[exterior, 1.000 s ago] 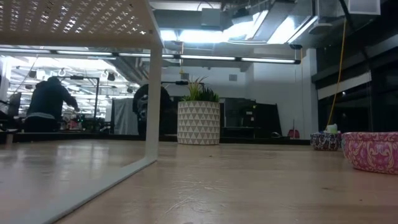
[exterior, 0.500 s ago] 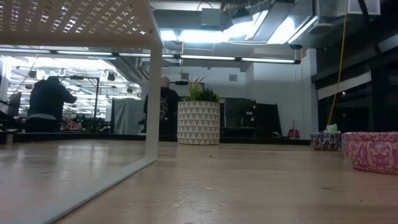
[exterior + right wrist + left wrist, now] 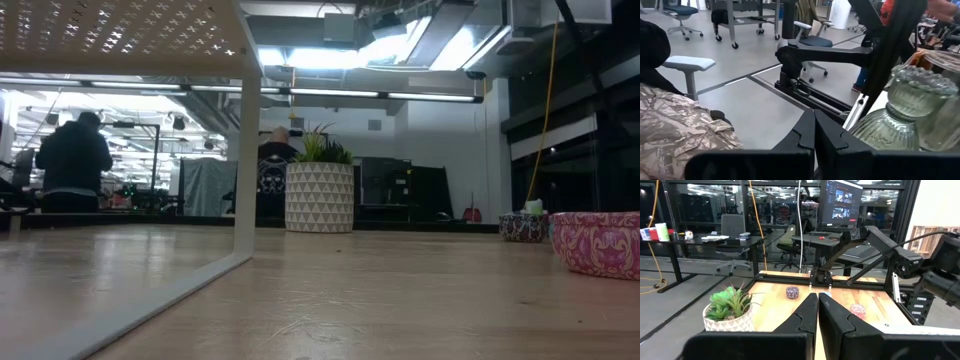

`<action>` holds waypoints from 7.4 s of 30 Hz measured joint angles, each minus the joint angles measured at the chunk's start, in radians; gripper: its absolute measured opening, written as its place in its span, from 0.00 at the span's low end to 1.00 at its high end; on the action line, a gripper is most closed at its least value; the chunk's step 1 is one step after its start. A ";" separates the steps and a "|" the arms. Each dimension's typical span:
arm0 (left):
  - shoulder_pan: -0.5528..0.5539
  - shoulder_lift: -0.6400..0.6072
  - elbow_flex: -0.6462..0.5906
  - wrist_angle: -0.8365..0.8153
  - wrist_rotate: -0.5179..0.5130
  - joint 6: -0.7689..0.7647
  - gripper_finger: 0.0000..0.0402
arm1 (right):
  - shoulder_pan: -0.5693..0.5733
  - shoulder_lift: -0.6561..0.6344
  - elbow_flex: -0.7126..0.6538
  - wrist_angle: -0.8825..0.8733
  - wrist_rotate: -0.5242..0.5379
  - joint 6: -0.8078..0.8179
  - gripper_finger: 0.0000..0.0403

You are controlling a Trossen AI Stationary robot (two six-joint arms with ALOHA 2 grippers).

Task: Pick & Place candle stick holders
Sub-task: Adjust the transparent candle holders on the shelf

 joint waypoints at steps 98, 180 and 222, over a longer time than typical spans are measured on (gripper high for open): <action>0.000 0.000 0.000 0.000 0.000 0.000 0.02 | -0.104 -1.837 -1.535 -0.392 0.540 0.096 0.00; -0.012 1.278 0.870 -0.294 0.872 0.130 0.02 | -0.397 -1.868 -1.534 -0.311 0.281 -0.016 0.00; -0.176 1.528 0.927 -0.416 0.815 0.033 0.02 | -0.397 -1.868 -1.534 -0.311 0.281 -0.016 0.00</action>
